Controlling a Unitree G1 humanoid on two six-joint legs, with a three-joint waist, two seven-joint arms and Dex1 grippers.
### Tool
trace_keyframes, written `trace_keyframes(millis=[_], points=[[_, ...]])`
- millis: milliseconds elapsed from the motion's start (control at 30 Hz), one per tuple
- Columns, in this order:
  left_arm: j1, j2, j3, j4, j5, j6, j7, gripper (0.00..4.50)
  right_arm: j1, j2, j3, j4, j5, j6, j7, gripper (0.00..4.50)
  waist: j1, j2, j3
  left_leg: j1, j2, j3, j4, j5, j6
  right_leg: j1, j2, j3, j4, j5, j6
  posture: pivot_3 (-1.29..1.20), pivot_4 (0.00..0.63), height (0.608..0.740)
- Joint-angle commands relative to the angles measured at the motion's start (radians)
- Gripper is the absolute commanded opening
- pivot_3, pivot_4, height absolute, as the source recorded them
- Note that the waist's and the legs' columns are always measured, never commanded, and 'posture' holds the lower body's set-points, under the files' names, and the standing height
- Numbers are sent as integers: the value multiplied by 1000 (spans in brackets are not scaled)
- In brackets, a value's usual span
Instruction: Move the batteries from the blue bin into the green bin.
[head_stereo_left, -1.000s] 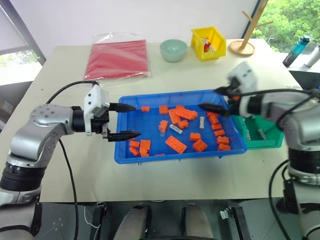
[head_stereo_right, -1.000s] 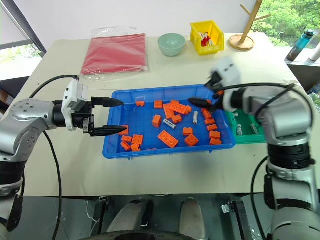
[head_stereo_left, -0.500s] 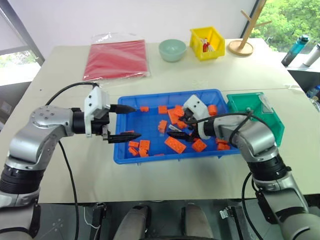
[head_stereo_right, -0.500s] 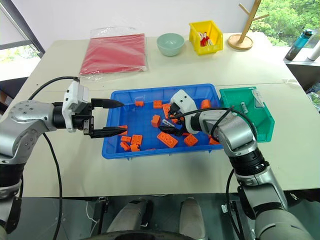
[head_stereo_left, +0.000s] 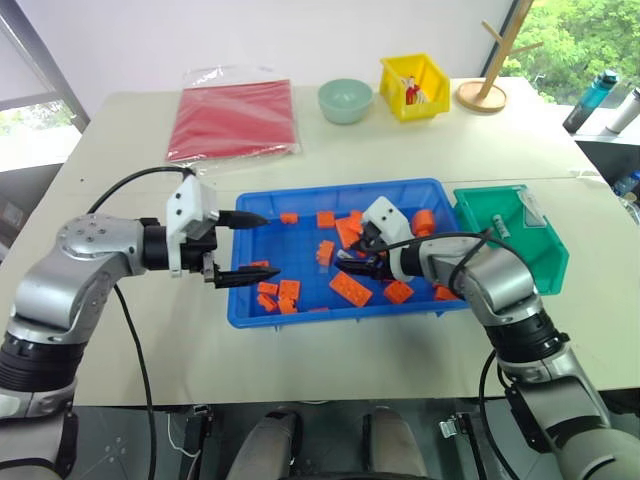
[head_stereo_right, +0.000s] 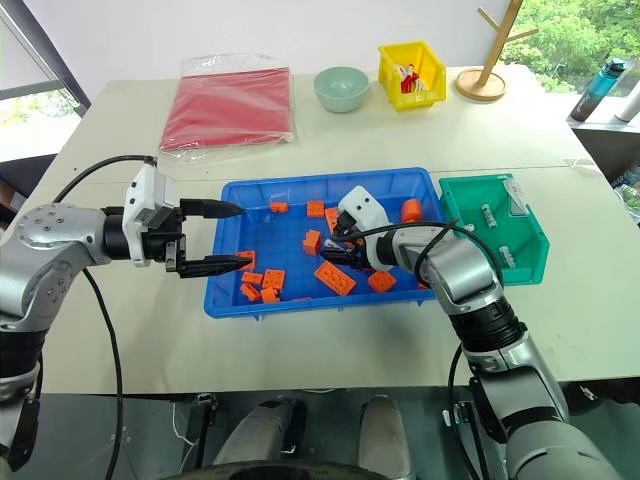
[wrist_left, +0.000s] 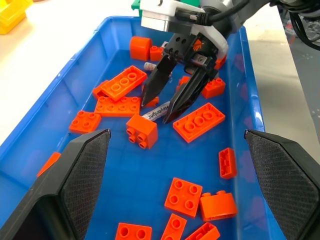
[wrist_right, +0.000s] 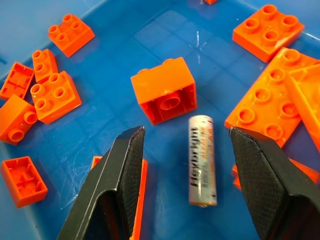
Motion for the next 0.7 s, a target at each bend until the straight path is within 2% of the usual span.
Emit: trace_keyframes(millis=[33,133,233,267,300,367,600,700], points=[[-29,4,29,-8,0,-19,1,4500,17,-3,37,27,-31,-18,2,2775,0,-1,0,0,0,0,0,0,0,0,0,0,0,0,0,0,150,717],[-37,3,24,-3,4,-22,0,4500,18,-6,57,41,-53,-37,1,2775,0,-2,-1,0,0,0,0,0,0,0,0,0,0,0,0,0,150,717],[-48,1,22,2,6,-23,0,4500,19,-29,101,45,-100,-81,7,1889,1,-3,-2,1,0,0,0,0,0,1,0,0,0,0,0,0,150,717],[-50,1,22,3,6,-23,1,4500,22,-35,110,45,-114,-92,8,1444,1,-3,-2,1,0,0,0,0,0,1,0,0,0,0,0,0,150,717],[-52,0,22,5,7,-24,1,4500,24,-41,119,45,-127,-103,10,784,1,-3,-2,1,0,0,0,0,0,1,0,0,0,0,0,0,150,717],[-54,-2,23,6,8,-25,4,4500,30,-57,131,37,-144,-118,21,40,0,-4,-2,1,0,-1,0,0,0,1,0,0,0,0,0,0,150,717],[-55,-7,23,8,8,-28,10,4500,20,-48,102,29,-145,-111,31,47,1,-4,-3,1,0,-1,0,0,0,1,0,0,0,0,0,0,150,717],[-55,-6,24,11,8,-28,11,4500,-34,-18,-24,-4,-69,-50,22,47,1,-4,-3,1,0,-1,0,0,0,1,0,0,0,0,0,0,150,717]])
